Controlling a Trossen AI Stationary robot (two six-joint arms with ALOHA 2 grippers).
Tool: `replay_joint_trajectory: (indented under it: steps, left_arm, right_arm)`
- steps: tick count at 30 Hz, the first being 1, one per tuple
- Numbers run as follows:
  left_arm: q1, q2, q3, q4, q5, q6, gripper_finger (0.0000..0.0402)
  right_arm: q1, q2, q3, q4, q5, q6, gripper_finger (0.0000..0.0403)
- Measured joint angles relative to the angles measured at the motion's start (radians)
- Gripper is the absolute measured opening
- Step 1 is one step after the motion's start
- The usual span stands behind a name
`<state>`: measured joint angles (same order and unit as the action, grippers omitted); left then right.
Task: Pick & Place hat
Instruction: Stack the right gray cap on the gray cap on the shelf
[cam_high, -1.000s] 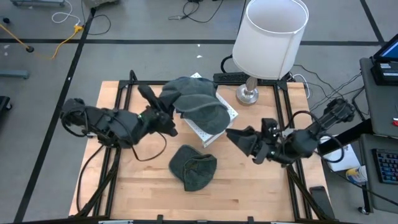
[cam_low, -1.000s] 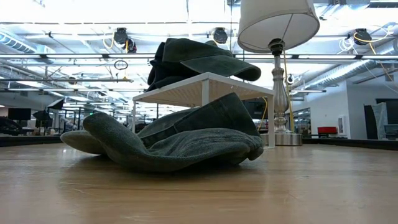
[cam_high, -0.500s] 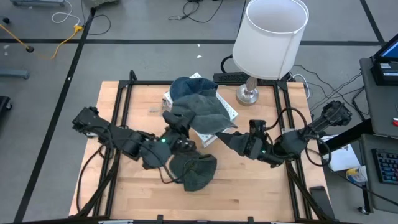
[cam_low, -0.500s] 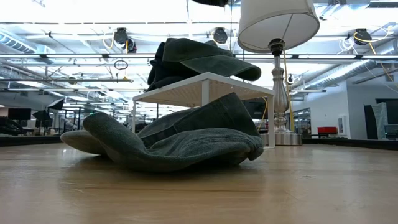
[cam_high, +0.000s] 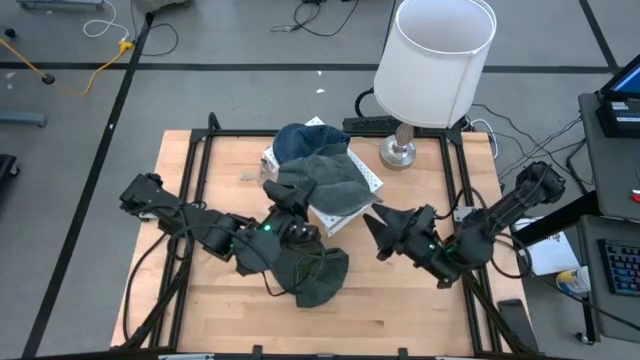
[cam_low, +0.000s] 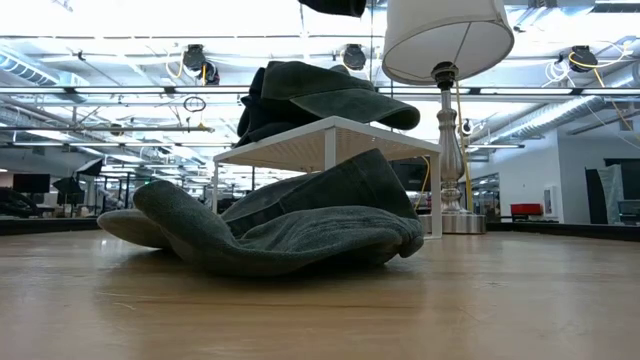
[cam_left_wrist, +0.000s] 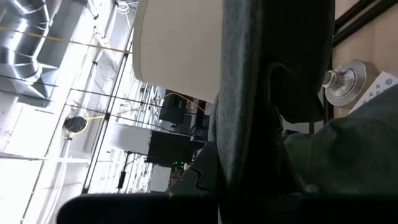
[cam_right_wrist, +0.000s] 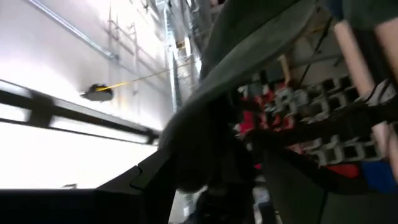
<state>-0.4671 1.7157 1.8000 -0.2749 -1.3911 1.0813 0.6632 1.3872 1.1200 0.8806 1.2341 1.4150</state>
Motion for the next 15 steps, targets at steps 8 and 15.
replay_joint_trajectory:
  steps: [8, 15]
  left_arm:
    - [0.011, 0.0, 0.0, -0.028, 0.002, -0.002, 0.0008]
    - [-0.002, 0.0, 0.0, -0.038, 0.032, 0.025, 0.0008]
  right_arm:
    - [0.002, -0.001, -0.008, 0.16, -0.075, -0.151, 0.0214]
    - [-0.012, -0.001, -0.008, 0.163, -0.036, -0.138, 0.0214]
